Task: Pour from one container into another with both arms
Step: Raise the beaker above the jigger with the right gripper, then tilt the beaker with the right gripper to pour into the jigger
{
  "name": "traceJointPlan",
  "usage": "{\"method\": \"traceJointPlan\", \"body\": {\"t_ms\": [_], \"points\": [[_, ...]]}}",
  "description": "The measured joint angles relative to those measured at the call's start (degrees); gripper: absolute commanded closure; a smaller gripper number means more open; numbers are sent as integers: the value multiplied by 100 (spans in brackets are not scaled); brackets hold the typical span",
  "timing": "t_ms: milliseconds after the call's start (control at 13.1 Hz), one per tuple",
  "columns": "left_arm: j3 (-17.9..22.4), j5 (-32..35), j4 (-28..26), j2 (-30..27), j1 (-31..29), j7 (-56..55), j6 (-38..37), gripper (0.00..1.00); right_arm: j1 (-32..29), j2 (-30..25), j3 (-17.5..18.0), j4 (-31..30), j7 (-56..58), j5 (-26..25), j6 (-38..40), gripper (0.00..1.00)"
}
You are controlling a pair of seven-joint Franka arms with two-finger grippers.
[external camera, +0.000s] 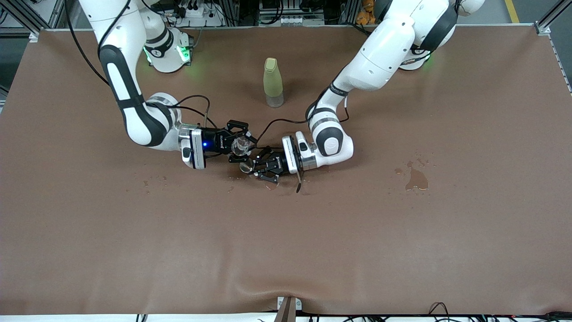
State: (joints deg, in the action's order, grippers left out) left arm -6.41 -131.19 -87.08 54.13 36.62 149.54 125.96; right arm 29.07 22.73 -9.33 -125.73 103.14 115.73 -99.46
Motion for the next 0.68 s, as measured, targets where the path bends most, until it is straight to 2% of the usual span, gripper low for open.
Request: {"method": "traceJointPlan", "body": {"t_ms": [685], "points": [[0,0,0,0,-1,0,-3,100,110,-9,19,-53,-582,-4,80,100]]}}
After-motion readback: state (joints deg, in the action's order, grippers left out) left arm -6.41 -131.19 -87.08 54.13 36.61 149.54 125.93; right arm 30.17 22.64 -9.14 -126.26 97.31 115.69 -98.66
